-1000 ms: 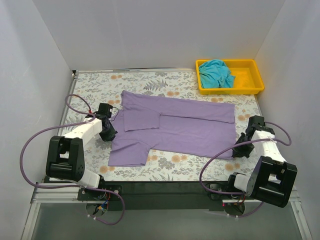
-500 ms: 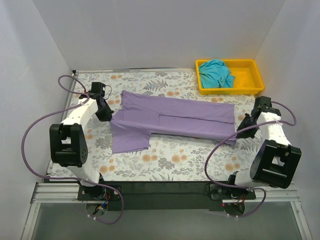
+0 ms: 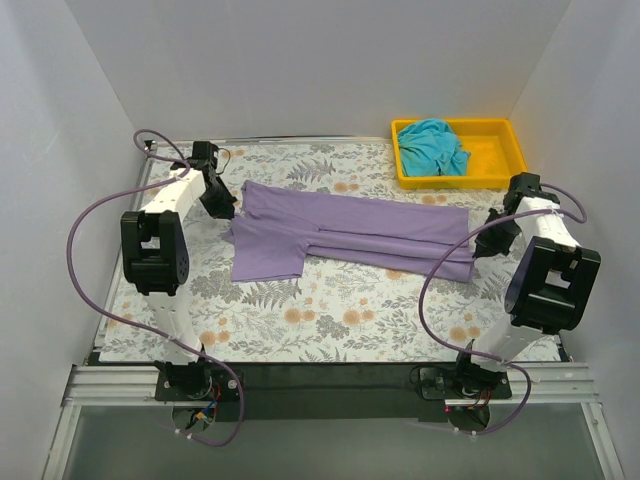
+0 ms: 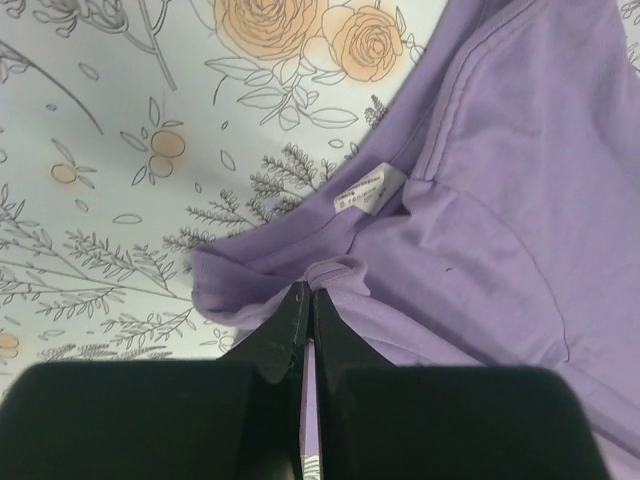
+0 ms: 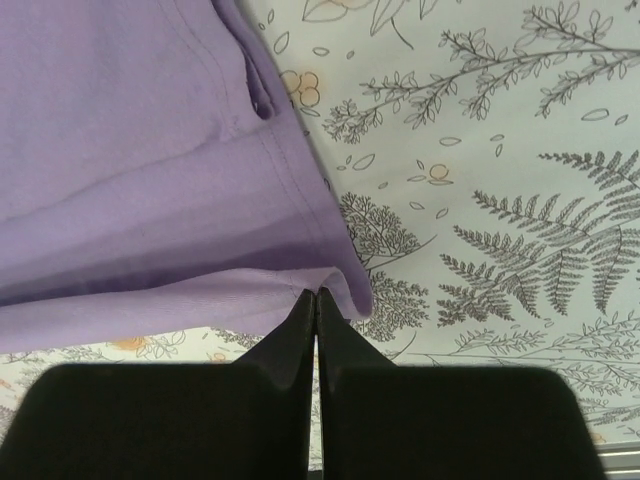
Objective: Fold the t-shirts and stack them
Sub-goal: Fold the tshirt
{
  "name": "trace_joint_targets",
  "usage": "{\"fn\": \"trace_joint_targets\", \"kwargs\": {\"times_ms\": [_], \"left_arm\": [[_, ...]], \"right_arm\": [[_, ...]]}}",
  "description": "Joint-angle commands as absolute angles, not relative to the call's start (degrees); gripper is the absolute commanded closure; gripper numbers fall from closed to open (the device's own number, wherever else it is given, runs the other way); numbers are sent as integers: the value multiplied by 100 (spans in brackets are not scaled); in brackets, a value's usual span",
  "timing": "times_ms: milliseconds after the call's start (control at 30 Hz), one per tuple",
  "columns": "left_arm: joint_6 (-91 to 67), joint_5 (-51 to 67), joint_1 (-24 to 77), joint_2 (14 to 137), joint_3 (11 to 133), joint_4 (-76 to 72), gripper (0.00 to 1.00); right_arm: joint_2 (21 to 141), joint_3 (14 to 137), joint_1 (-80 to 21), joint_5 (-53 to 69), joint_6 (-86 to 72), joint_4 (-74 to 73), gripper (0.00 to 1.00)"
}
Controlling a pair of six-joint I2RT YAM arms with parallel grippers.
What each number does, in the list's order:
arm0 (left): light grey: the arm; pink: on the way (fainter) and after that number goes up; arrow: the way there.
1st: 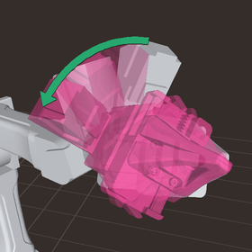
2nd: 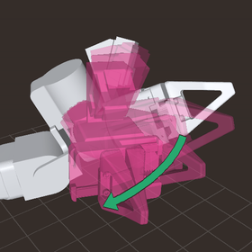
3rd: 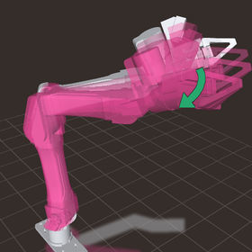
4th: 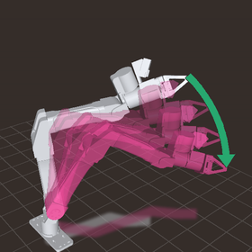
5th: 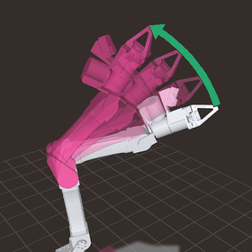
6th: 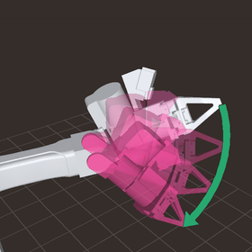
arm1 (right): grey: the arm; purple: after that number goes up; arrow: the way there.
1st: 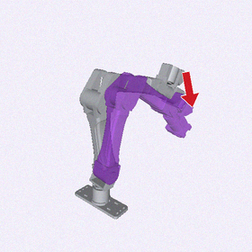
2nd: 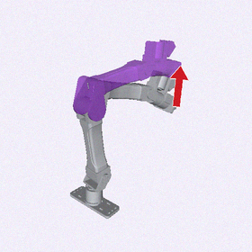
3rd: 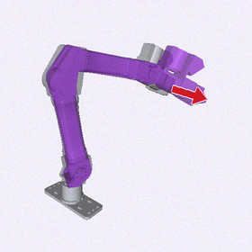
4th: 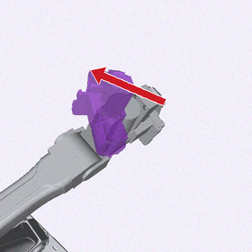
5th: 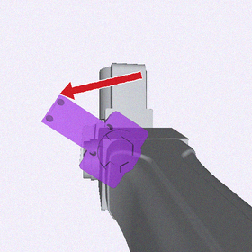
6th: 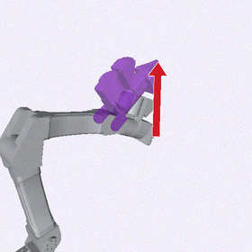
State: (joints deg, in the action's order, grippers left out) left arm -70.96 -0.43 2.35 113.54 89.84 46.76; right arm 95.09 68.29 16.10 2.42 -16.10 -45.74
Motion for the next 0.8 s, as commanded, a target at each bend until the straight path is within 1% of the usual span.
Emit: {"fn": "trace_joint_targets", "kwargs": {"times_ms": [0, 167, 767], "left_arm": [[-7066, -9, 167, 11434, 9360, 4728, 100], [-7049, -9, 167, 11654, 9483, 4667, 100], [-7225, -185, 167, 11803, 8991, 3920, 100]], "right_arm": [[9650, 7207, 1635, 141, -1520, -4359, 99], [9870, 7409, 1635, 141, -1538, -4280, 99], [10529, 7603, 1468, 53, -1565, -3754, 99]]}}
